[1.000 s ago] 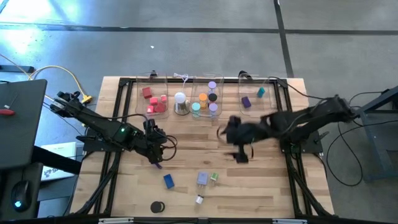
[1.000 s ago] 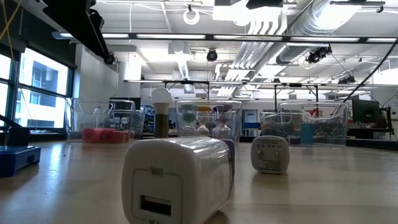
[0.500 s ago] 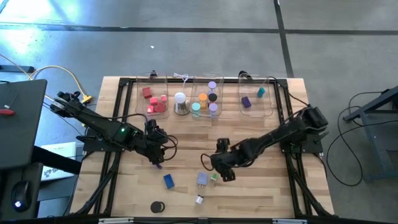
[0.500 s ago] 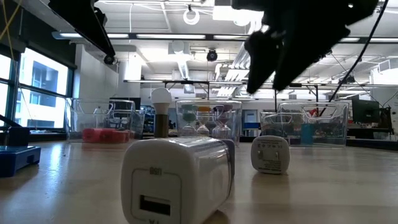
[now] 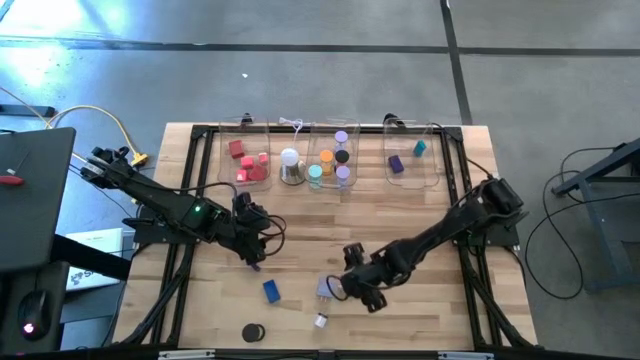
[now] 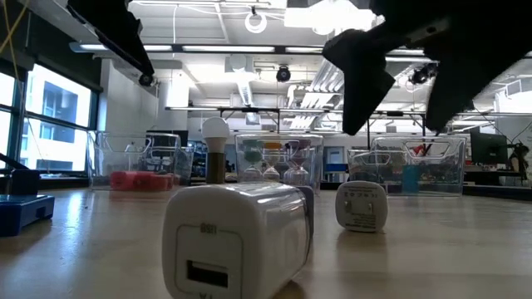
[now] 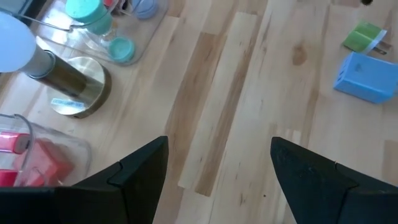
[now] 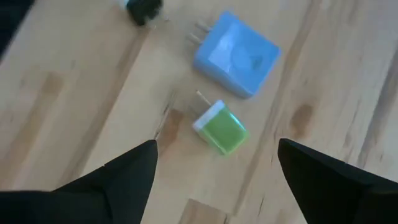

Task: Pick & Place Office items
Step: Put the green charger adapter into the left transparent bin

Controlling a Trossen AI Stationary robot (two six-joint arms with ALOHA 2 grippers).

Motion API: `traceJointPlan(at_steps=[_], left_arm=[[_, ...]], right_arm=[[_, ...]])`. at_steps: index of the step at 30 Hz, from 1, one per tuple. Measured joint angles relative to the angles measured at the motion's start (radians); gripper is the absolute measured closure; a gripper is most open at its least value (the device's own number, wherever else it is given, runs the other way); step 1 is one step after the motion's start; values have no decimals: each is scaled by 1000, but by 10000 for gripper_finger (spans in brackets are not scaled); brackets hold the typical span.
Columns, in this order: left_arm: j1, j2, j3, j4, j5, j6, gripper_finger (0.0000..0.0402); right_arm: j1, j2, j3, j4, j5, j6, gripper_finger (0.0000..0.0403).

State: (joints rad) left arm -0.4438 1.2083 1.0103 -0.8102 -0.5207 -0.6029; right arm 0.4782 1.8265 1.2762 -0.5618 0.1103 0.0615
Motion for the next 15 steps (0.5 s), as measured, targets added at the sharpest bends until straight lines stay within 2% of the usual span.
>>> traceJointPlan(at_steps=[8, 15], left_arm=[[-6, 6, 0, 17, 33, -4, 128], [-38, 30, 0, 42, 36, -4, 128]], right_arm=[[17, 41, -1, 48, 46, -89, 106], [-3, 94, -1, 58, 9, -92, 131]])
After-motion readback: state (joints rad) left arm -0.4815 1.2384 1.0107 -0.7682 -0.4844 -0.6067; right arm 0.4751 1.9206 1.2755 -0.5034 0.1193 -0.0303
